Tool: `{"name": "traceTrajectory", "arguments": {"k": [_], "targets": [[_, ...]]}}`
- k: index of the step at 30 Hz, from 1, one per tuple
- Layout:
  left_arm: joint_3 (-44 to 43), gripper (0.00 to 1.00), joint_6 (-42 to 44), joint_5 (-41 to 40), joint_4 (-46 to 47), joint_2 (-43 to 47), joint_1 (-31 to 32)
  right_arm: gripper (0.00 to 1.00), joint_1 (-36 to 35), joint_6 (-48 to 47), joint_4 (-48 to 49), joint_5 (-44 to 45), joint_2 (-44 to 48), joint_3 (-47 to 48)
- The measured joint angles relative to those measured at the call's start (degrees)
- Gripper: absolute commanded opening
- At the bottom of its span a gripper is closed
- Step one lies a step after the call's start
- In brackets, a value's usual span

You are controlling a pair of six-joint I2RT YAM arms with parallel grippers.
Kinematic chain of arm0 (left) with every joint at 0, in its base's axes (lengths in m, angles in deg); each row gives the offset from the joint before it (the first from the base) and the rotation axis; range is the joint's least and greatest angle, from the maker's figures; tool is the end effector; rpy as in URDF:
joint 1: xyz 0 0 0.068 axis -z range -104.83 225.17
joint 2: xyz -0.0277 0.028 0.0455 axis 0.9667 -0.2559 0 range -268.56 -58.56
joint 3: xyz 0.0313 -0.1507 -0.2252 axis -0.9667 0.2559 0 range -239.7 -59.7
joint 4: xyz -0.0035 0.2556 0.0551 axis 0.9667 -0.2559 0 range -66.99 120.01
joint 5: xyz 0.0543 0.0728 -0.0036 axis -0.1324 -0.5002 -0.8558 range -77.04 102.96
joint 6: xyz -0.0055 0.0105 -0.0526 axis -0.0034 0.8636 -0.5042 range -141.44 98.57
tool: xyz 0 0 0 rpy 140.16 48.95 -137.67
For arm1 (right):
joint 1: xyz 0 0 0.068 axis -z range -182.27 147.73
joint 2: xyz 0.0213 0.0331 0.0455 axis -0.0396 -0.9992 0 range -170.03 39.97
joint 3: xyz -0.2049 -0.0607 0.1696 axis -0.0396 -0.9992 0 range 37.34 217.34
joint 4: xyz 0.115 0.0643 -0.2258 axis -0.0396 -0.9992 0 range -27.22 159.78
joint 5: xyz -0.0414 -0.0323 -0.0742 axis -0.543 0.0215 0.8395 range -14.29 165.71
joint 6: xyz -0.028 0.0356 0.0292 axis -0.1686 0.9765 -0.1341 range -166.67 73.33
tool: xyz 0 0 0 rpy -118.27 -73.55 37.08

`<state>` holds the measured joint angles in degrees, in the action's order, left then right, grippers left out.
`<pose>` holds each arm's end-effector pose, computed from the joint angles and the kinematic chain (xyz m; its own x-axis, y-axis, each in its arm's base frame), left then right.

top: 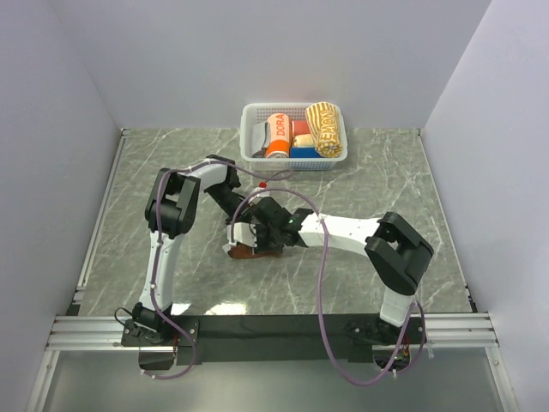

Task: Roll the towels
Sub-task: Roll the towel

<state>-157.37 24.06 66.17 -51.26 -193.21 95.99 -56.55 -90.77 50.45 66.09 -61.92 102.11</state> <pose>0.3565 -0.1660 0.1178 -0.6781 0.7148 -0.1712 0.4879 0.2635 -0.8321 0.2090 0.3008 0.1810 0.2451 -0.8342 -0.4940 -0.9522 -0.1113 -0.2846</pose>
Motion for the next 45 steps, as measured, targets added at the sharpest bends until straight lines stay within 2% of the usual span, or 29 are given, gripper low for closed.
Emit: {"name": "traceTrajectory", "arguments": {"k": [6, 11, 14, 19, 23, 27, 29, 32, 34, 35, 40, 45], "targets": [[2.67, 0.32, -1.29, 3.63, 2.67, 0.87, -3.06, 0.00, 2.32, 0.50, -5.90, -5.22, -2.67, 4.87], [6.69, 0.43, -1.46, 6.34, 5.46, 2.99, -8.33, 0.00, 3.65, 1.40, -10.10, -11.21, -6.14, 10.01], [8.90, 0.46, -0.35, 6.19, 7.52, 4.70, -12.59, 0.00, 4.50, 1.88, -14.01, -15.72, -8.63, 13.42], [13.88, 0.44, 0.96, 6.01, 10.64, 8.52, -20.55, 0.00, 6.64, 2.95, -21.66, -23.74, -13.92, 20.20], [20.02, 0.48, -0.22, 5.31, 15.15, 15.56, -25.86, 0.00, 9.62, 4.50, -28.63, -31.36, -19.78, 26.71], [26.84, 0.56, -0.74, 1.22, 22.34, 30.62, -27.76, 0.00, 12.79, 6.43, -34.10, -39.32, -25.22, 31.63], [30.16, 0.58, 0.00, -1.01, 25.83, 38.40, -26.18, 0.00, 13.86, 7.17, -36.63, -42.42, -27.58, 33.48], [36.85, 0.61, 1.70, -5.84, 32.22, 50.77, -20.13, 0.00, 15.15, 8.33, -41.42, -47.21, -31.61, 36.54], [41.57, 0.61, 2.89, -9.22, 36.20, 56.70, -15.04, 0.00, 15.74, 8.87, -43.93, -49.51, -33.59, 38.01], [44.11, 0.61, 3.32, -11.04, 38.49, 58.88, -10.01, 0.00, 16.00, 9.25, -45.20, -50.58, -34.53, 38.58], [51.19, 0.61, 4.81, -18.32, 45.29, 62.97, 3.52, 0.00, 17.00, 10.73, -49.51, -53.72, -37.62, 40.33], [53.44, 0.62, 5.66, -23.47, 50.97, 62.97, 10.23, 0.00, 17.20, 11.52, -51.36, -54.25, -38.27, 40.35]]}}
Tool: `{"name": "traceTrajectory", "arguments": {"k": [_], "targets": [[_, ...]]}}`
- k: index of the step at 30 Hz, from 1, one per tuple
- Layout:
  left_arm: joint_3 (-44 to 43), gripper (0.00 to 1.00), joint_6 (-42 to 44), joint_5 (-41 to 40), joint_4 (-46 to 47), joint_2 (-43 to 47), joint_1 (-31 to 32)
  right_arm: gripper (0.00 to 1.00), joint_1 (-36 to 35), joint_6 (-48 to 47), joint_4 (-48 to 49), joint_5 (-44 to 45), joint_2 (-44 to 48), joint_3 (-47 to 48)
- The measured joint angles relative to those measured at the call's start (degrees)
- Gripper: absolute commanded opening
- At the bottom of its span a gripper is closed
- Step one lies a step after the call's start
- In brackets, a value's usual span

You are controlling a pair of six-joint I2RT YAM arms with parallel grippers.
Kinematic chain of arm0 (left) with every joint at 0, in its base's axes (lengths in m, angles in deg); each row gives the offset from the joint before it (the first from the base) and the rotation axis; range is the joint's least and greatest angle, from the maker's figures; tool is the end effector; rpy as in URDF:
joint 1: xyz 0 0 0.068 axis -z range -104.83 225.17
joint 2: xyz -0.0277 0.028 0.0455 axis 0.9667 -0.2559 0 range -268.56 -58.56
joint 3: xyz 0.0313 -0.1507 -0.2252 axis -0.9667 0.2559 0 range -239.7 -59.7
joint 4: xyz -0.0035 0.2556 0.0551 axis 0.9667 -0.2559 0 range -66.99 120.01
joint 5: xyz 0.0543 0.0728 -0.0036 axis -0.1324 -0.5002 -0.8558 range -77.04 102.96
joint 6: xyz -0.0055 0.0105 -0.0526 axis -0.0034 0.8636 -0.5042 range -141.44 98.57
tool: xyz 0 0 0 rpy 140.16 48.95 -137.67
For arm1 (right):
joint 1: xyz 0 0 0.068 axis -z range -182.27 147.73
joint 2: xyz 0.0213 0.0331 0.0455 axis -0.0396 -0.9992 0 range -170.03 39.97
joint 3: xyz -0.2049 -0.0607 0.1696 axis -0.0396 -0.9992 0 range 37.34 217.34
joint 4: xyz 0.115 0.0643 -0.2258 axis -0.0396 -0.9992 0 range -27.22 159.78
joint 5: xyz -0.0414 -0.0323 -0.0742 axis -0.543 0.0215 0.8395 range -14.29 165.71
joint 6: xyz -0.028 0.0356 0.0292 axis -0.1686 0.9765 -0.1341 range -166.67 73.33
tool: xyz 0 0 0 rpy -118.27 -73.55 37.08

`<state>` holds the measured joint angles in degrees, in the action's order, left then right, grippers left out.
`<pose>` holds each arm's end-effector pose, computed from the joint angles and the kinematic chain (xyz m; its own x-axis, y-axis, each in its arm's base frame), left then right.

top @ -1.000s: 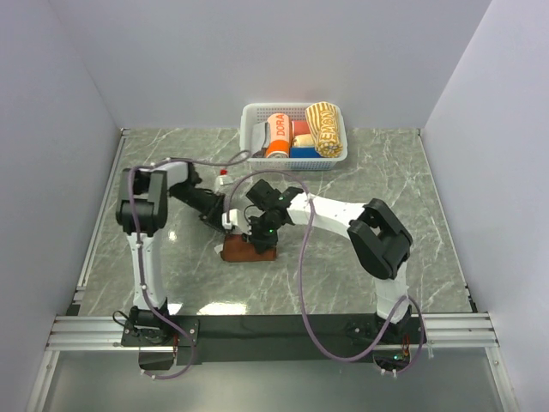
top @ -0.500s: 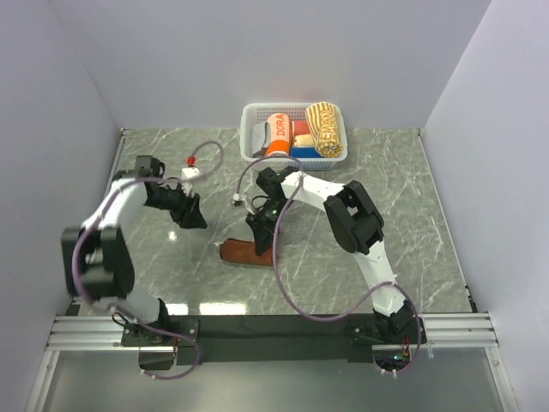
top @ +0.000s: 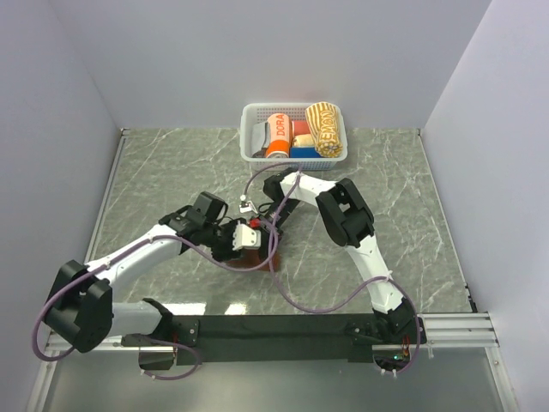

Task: Roll the towels
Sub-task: Roll the towel

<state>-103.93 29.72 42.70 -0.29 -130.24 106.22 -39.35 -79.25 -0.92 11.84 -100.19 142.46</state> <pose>0.1949 -0.1379 0.2156 0.0709 0.7467 -0.6614 0.9875 0.0412 0.1523 0.3265 0.2868 0.1048 -0.6088 -0.7572 -0.2368 -0.4735 0.1073 0.8742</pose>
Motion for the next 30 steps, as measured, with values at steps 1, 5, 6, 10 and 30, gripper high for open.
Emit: {"name": "traceTrajectory", "arguments": {"k": [1, 5, 6, 10, 30], "targets": [[0.33, 0.62, 0.20, -0.98, 1.07, -0.22, 1.11, 0.00, 0.00, 0.15, -0.13, 0.02, -0.02, 0.00], [0.79, 0.58, 0.26, -3.10, 4.02, -2.16, 3.91, 0.00, 0.00, 0.59, -0.31, 0.13, -0.07, -0.02], [0.79, 0.57, 0.31, -3.45, 4.57, -3.04, 4.39, 0.00, 0.00, 0.74, -0.26, 0.15, -0.07, -0.04], [0.76, 0.42, 0.44, -3.48, 5.16, -6.03, 5.01, 0.00, 0.15, 2.27, 0.44, 0.15, -0.02, -0.46], [-19.56, 0.11, 0.87, 11.58, -14.08, -28.44, -2.84, 0.47, 19.80, 11.39, 15.76, 19.54, 31.10, -20.31]]}}
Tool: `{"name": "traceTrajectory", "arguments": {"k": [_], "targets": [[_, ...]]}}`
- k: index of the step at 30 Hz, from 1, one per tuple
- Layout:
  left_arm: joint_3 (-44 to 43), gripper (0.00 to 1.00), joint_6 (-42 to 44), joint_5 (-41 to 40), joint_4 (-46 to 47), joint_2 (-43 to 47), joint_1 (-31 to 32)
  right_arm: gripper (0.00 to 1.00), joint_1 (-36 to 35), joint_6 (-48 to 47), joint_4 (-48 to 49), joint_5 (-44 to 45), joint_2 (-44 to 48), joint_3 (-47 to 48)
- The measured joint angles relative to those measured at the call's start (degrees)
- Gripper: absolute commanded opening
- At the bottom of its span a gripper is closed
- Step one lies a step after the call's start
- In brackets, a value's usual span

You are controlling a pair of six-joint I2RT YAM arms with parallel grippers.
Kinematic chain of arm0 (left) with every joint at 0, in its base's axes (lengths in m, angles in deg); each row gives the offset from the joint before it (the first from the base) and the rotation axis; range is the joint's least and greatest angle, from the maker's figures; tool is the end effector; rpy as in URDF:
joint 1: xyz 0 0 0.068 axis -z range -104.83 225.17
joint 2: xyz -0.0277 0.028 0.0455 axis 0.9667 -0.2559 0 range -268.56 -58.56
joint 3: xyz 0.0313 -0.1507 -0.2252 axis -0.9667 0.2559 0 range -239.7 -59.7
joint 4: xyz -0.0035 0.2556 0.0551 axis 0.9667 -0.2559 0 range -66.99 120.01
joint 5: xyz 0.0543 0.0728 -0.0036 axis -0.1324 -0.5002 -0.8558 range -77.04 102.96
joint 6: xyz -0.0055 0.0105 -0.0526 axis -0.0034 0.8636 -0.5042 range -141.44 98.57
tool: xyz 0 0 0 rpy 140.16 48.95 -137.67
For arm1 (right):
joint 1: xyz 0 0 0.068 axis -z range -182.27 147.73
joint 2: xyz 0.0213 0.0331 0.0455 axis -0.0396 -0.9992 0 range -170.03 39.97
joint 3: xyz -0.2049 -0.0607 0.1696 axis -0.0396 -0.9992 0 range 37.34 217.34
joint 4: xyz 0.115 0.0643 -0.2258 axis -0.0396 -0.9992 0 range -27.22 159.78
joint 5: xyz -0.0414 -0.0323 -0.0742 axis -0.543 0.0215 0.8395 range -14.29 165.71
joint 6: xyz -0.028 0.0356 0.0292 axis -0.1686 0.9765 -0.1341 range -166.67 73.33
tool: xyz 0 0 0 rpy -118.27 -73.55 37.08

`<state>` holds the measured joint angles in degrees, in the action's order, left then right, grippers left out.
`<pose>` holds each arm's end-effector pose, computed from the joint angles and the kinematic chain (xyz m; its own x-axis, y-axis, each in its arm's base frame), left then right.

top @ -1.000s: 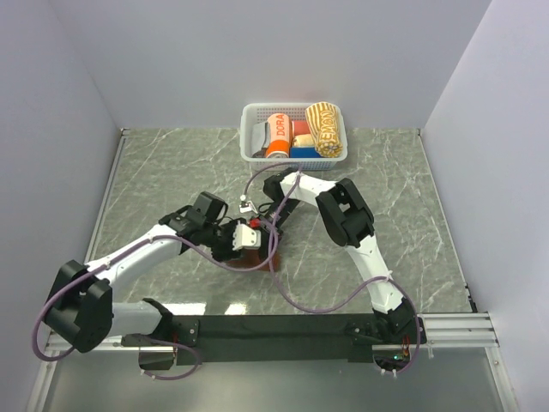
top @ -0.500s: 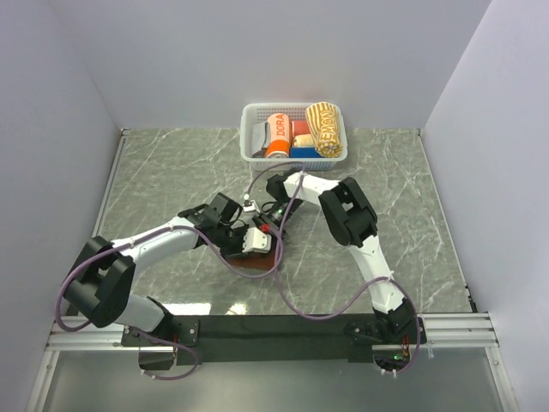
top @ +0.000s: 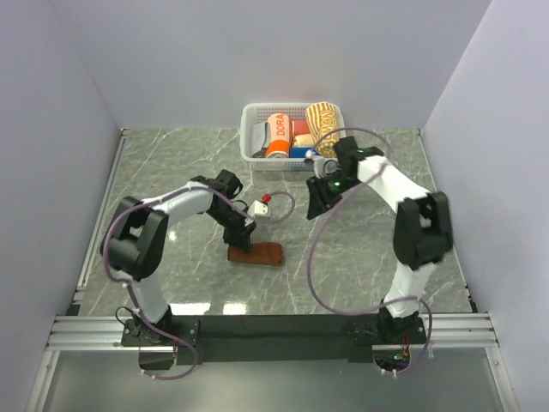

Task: Roll the towels
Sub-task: Roll the towel

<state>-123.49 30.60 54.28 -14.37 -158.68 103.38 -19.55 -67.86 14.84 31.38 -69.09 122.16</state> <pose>0.2670 -0.1698 0.1771 -0.1811 0.7691 -0.6130 0.9618 0.0084 -0.2737 0.3487 0.1345 0.2195 -0.7524 -0.5047 -0.4232 -0.6539 0.4951 0.5721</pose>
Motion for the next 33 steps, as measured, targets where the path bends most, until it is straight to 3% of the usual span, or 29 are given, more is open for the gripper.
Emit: {"name": "traceTrajectory", "arguments": {"k": [4, 9, 12, 13, 14, 18, 26, 33], "targets": [[-7.04, 0.11, -0.33, 5.14, -7.69, -7.37, -2.91, 0.43, 2.01, 1.36, 4.79, 5.44, 13.07, -7.91], [-14.08, 0.11, -0.83, 8.37, -15.26, -14.51, -4.66, 0.43, -0.83, 1.60, 9.75, 11.19, 28.63, -17.55], [-16.31, 0.10, -0.92, 8.98, -17.75, -16.61, -5.01, 0.49, -6.58, 1.01, 12.63, 17.07, 34.38, -21.73], [-16.81, 0.10, -0.94, 9.01, -18.29, -17.05, -5.01, 0.62, -9.84, 0.79, 14.03, 19.17, 35.54, -22.99], [-17.35, 0.10, -0.94, 8.98, -18.86, -17.53, -5.01, 0.65, -13.29, 0.76, 14.78, 21.20, 36.24, -23.78], [-18.69, 0.11, -1.25, 8.98, -20.24, -18.60, -5.05, 0.67, -24.02, 0.26, 18.47, 27.21, 35.95, -24.57], [-22.10, 0.11, -0.79, 9.27, -24.11, -21.64, -5.20, 0.67, -36.65, -2.32, 29.05, 36.28, 29.64, -25.18], [-24.68, 0.11, -0.44, 10.62, -27.17, -24.44, -6.03, 0.71, -39.95, -5.97, 36.09, 37.55, 21.49, -26.29]]}}
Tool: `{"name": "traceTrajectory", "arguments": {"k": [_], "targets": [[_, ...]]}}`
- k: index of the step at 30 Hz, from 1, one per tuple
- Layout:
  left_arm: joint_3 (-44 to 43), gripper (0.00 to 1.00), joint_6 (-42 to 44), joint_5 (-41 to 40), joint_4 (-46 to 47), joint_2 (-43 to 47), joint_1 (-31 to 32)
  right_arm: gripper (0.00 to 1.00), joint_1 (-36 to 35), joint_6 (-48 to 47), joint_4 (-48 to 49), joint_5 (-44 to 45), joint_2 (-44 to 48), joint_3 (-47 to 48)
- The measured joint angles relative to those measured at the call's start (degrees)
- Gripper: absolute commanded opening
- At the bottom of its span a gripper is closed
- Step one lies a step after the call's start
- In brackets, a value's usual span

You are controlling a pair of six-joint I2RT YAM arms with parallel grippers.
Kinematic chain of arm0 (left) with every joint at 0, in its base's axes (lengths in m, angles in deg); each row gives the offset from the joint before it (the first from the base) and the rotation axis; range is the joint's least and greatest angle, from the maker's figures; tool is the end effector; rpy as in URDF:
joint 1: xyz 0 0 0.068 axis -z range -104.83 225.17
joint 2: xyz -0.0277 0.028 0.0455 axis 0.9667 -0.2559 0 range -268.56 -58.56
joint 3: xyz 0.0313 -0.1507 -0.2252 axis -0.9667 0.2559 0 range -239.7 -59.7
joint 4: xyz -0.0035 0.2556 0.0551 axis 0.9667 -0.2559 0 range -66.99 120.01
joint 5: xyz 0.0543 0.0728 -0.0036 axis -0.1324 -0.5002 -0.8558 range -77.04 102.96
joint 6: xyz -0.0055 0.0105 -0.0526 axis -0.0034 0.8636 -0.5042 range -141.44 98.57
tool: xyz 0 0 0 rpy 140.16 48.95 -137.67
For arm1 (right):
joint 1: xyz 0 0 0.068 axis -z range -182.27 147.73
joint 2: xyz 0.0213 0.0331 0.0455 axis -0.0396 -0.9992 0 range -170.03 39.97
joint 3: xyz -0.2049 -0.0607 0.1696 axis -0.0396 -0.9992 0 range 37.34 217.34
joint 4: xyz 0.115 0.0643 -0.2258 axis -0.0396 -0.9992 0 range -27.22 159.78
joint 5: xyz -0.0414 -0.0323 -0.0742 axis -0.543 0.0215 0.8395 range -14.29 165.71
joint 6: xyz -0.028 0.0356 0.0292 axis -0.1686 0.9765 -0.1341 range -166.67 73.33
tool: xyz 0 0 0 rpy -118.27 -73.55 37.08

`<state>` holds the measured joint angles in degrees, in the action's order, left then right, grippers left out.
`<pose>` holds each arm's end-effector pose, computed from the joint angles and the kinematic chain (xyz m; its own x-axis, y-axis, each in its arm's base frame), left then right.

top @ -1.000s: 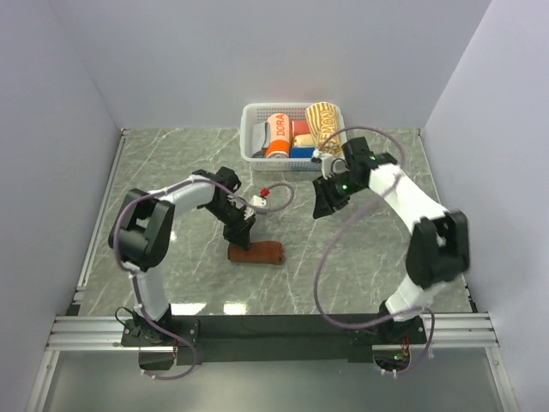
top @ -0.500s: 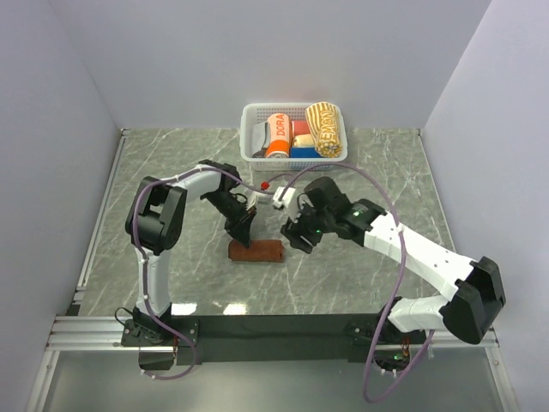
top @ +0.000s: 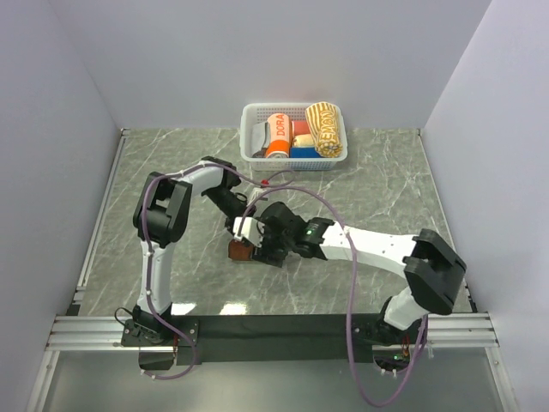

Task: Roll the towels
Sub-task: Roll the towel, then place the rolled towel into the container

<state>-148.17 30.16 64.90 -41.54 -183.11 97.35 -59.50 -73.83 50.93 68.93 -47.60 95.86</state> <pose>0.3358 -0.1671 0.1436 -0.5390 0.7414 -0.3998 0.6989 0.1286 -0.7036 0.1726 0.2759 0.2297 0.0433 -0.7699 -0.6366 -0.9643 0.1343 -0.2280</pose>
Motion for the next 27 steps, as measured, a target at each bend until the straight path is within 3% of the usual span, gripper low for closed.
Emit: {"name": "traceTrajectory", "arguments": {"k": [11, 19, 24, 26, 27], "targets": [[-2.23, 0.13, 1.27, 1.51, -2.89, -2.60, -0.94, 0.69, 0.00, -5.46, 9.44, 1.40, -8.37, -2.95], [-4.39, 0.16, 1.70, 2.36, -5.55, -5.05, -2.29, 0.55, 0.50, -7.04, 11.26, 1.70, -11.54, -2.01], [-6.97, 0.15, 2.19, 2.43, -8.76, -7.41, -3.61, 0.52, 1.14, -6.97, 10.05, 0.33, -13.66, 0.57], [-7.28, 0.24, 2.32, 2.43, -9.44, -7.76, -4.39, 0.43, 1.75, -6.75, 8.70, -1.25, -14.93, 2.51], [-7.26, 0.28, 2.45, 2.23, -9.57, -7.76, -4.92, 0.28, 2.10, -6.58, 8.02, -2.23, -15.61, 3.56]]}}
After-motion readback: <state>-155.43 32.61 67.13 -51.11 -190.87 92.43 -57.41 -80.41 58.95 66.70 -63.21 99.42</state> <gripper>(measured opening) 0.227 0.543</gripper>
